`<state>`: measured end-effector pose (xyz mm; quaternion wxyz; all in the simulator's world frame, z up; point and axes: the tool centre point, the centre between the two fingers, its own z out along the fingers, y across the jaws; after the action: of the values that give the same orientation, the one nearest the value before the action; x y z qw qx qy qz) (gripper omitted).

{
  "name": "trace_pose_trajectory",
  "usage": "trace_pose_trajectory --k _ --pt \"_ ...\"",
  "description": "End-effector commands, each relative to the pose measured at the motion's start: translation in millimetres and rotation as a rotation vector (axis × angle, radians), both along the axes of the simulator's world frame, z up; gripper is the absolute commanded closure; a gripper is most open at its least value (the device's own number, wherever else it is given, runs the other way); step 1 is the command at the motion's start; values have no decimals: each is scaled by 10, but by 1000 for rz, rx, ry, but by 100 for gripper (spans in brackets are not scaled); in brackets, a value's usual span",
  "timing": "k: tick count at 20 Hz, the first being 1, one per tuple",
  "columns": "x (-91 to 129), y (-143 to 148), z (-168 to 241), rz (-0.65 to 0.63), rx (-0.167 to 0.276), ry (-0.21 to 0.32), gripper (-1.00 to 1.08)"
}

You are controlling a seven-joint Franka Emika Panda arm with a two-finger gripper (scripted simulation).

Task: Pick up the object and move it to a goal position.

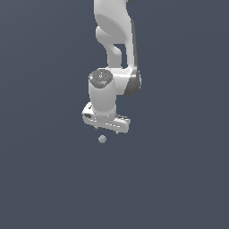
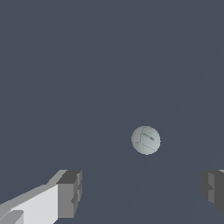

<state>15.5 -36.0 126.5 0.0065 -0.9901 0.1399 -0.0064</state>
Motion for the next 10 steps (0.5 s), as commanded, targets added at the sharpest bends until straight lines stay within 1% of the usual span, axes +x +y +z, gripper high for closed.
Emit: trace_pose_trajectory --k 1,5,10 --pt "-4 -83 -158 -74 -1 5 -92" --pt "-15 -189 -352 -166 -4 11 -92" --pt "-29 -274 -504 -238 -7 15 -92"
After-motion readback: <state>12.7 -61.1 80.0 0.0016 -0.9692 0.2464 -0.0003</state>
